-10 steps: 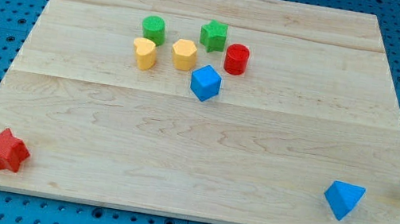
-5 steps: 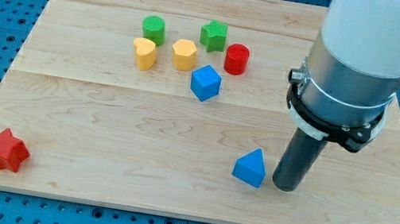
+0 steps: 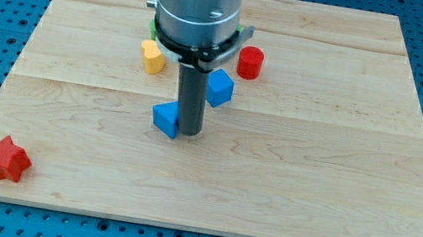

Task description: Move the blue triangle parallel to the blue cube

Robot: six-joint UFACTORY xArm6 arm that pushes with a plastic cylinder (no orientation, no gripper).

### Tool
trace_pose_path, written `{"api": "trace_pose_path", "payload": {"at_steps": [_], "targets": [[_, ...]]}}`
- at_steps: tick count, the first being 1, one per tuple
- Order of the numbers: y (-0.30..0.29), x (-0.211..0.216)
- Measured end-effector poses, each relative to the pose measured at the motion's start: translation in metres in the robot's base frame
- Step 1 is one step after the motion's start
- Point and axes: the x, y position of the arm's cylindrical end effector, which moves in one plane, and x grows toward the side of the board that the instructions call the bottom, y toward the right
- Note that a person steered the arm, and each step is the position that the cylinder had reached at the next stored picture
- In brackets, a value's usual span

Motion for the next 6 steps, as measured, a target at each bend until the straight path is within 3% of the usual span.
{"api": "trace_pose_path", "payload": {"at_steps": [1,2,3,4,5,6], "targets": [[-0.022,0.009],[-0.059,-0.029],[-0.078,-0.028],[-0.136,-0.024],[-0.168,-0.049],[-0.136,-0.046]]}}
